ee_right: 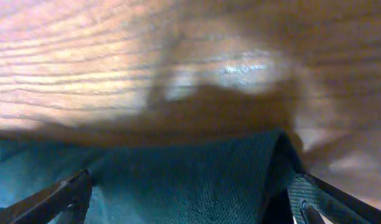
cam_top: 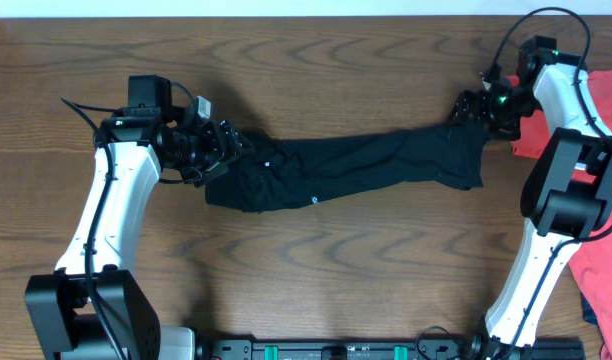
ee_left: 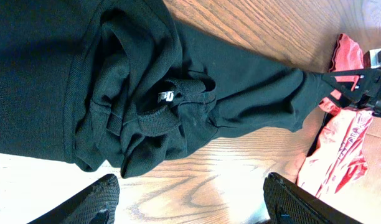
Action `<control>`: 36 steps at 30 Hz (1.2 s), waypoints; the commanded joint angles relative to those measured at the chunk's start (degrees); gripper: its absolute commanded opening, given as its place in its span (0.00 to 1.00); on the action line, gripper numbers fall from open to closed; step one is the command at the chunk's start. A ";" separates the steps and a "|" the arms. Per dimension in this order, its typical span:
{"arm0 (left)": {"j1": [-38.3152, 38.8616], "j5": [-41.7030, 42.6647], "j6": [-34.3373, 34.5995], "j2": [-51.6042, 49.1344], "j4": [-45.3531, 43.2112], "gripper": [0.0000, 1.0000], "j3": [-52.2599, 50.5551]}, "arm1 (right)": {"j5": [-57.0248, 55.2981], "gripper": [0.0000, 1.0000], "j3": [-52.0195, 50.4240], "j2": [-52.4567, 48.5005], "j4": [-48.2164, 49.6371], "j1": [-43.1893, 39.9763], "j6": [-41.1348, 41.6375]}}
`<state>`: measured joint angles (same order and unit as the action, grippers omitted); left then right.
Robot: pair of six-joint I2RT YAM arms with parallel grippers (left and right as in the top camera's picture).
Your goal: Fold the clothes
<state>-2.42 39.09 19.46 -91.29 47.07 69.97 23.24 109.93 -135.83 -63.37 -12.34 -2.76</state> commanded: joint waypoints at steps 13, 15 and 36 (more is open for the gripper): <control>-0.15 1.01 -0.79 -0.22 0.74 0.76 0.00 | 4.46 0.23 -2.16 -6.80 0.17 1.97 -4.66; -0.15 1.01 -0.76 -0.22 0.74 0.76 0.00 | 4.46 0.01 -2.16 -6.80 0.07 1.95 -4.63; -0.15 5.51 -3.39 -0.22 1.46 0.76 0.00 | 0.39 0.01 12.28 6.14 -12.26 1.16 -2.12</control>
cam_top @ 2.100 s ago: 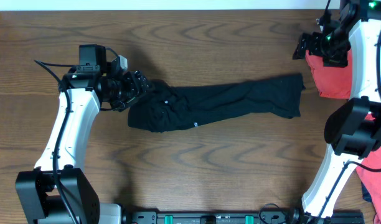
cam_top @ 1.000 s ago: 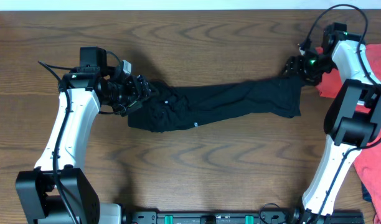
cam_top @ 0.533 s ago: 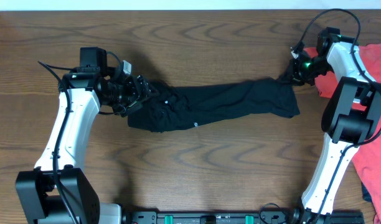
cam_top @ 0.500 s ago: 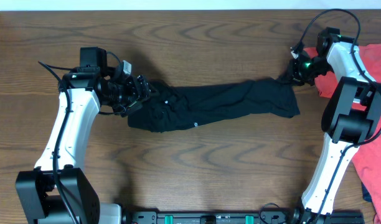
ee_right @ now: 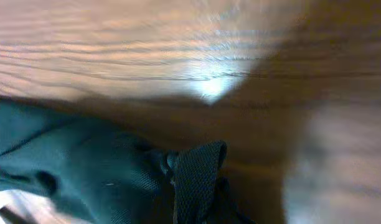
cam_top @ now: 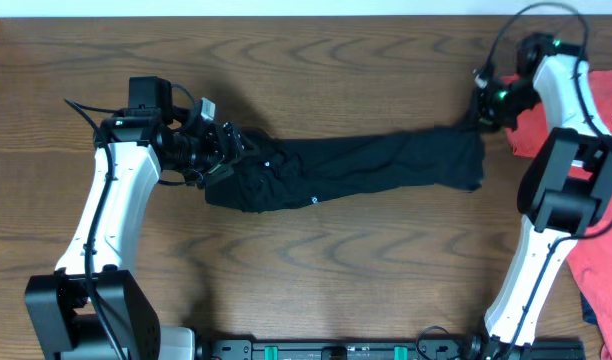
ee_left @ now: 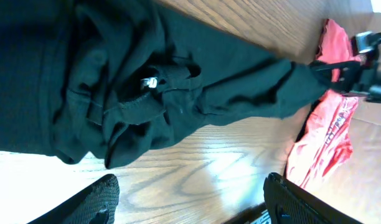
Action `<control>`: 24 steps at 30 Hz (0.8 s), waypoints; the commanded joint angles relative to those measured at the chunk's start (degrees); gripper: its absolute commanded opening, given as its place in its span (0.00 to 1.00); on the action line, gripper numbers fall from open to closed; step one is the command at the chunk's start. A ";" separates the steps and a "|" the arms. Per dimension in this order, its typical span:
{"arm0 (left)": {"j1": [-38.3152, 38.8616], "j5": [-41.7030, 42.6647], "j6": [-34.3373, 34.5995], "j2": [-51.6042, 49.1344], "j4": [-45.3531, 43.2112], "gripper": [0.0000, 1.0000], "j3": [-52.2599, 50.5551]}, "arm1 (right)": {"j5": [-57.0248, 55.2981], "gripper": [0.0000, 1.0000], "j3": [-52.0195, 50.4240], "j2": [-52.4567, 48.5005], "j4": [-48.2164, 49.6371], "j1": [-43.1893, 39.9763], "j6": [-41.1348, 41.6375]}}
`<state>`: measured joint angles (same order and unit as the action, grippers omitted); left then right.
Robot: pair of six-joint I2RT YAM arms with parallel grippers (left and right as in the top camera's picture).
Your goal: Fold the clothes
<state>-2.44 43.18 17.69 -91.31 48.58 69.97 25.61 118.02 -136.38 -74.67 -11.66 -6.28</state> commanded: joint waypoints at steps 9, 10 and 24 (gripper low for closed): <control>-0.13 6.95 -2.69 0.35 -1.36 0.76 0.00 | -4.42 0.01 8.96 11.52 -6.93 2.82 2.62; -0.13 9.01 -2.69 0.44 -2.19 0.76 0.00 | -4.44 0.01 8.96 11.52 -7.43 3.32 2.62; -0.13 14.91 -2.21 6.60 -5.81 0.76 0.07 | -14.64 0.01 8.94 9.97 -6.93 16.44 15.37</control>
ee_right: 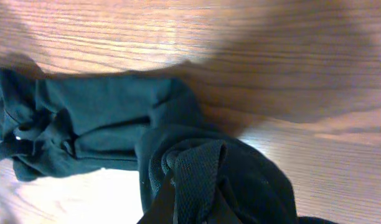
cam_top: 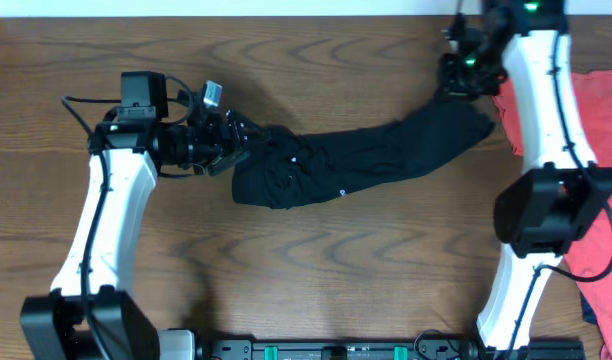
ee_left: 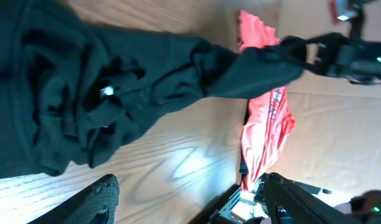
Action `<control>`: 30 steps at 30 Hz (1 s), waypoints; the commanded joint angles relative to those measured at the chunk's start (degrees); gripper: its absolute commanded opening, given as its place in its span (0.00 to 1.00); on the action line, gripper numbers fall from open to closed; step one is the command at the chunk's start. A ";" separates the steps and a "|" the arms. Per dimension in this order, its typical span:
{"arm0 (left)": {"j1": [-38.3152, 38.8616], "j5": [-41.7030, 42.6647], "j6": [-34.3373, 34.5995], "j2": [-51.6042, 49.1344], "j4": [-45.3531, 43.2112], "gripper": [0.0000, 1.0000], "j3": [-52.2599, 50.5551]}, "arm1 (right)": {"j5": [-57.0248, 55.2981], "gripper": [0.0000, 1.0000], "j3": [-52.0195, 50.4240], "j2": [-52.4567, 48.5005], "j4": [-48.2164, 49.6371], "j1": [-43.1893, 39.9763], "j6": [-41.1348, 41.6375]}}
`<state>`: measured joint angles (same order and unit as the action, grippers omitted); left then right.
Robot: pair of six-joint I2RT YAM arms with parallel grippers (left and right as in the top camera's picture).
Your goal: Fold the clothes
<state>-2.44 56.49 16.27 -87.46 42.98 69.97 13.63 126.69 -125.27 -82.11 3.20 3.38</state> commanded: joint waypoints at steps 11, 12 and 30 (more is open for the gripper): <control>-0.20 1.57 -0.76 8.33 -0.46 0.77 0.07 | -2.25 0.01 -0.31 -1.40 2.97 8.13 13.46; -0.20 1.57 -0.76 8.50 -0.44 0.77 0.07 | -2.25 0.01 -0.46 -1.42 3.39 8.63 13.88; -3.37 2.54 0.31 10.01 -0.24 0.77 0.07 | -2.27 0.04 -9.22 -1.42 15.78 17.66 24.33</control>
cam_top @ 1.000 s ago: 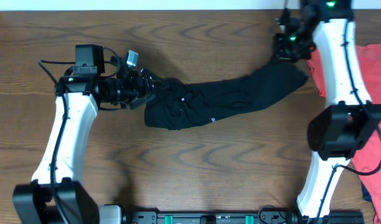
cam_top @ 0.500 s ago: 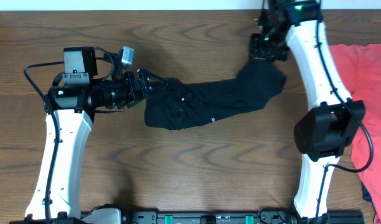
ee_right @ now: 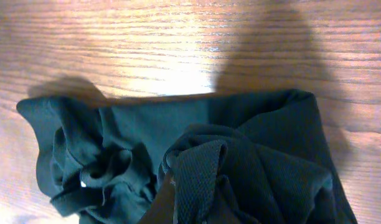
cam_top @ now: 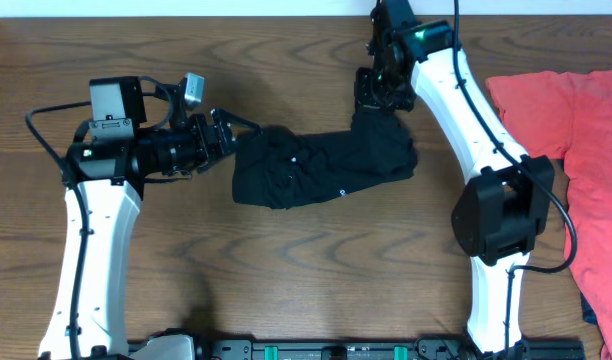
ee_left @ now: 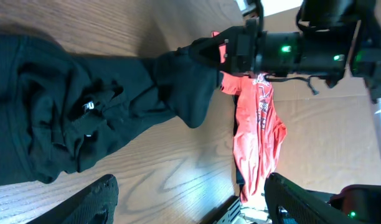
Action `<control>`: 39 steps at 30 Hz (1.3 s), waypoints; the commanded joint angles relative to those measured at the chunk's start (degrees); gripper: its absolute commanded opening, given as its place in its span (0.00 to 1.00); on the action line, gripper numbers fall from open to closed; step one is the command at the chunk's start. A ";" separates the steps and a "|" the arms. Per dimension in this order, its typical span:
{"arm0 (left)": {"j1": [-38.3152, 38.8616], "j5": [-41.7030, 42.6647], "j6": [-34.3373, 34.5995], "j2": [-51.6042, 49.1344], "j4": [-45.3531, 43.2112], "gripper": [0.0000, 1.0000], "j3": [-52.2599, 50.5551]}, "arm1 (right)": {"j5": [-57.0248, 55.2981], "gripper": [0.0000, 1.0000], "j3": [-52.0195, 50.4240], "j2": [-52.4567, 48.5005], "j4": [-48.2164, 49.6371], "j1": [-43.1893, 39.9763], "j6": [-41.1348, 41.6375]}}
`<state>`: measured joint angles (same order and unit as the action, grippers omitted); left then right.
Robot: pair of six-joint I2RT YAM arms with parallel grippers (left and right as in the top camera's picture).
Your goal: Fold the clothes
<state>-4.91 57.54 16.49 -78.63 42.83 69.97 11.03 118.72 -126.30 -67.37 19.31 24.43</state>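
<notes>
A black garment [cam_top: 321, 165] lies bunched mid-table; a small white tag [ee_left: 89, 106] shows among its folds. My right gripper [cam_top: 378, 92] is shut on the garment's right end and holds it raised over the cloth's right half. In the right wrist view the fabric [ee_right: 253, 155] wraps the gripper [ee_right: 192, 180], hiding the fingertips. My left gripper [cam_top: 229, 135] hovers at the garment's left edge. In the left wrist view it [ee_left: 190, 183] stands open, fingers [ee_left: 94, 202] wide apart over bare wood, with the garment [ee_left: 72, 112] beyond them.
A red shirt [cam_top: 571, 150] lies spread at the table's right edge, also seen in the left wrist view [ee_left: 260, 127]. Wooden table [cam_top: 316, 270] extends in front of the garment. The right arm [cam_top: 466, 110] reaches across the back right.
My right gripper has moved left from the back right to above mid-table with the garment's end. The garment is shorter and doubled up. The left gripper stays open at the left edge.
The garment lay stretched long across the table, my right gripper at its right end beside the red shirt, left gripper open at the left end. Then the right gripper was shut on that end, then held it up near the back, and now over the middle.
</notes>
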 commanded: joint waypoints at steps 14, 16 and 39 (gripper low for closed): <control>-3.41 1.64 0.07 1.18 -0.07 0.77 0.07 | -0.59 0.01 -3.08 -0.39 7.17 6.73 3.89; -3.80 1.62 0.07 1.18 -0.07 0.77 0.07 | -2.23 0.01 -3.08 -0.39 5.42 5.77 4.39; -6.82 2.49 0.09 1.18 -0.02 0.82 0.07 | -1.75 0.42 -9.86 -0.17 0.52 -1.42 -1.36</control>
<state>-10.94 58.61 16.69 -78.54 42.89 69.97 9.19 110.17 -126.37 -66.94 17.26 24.64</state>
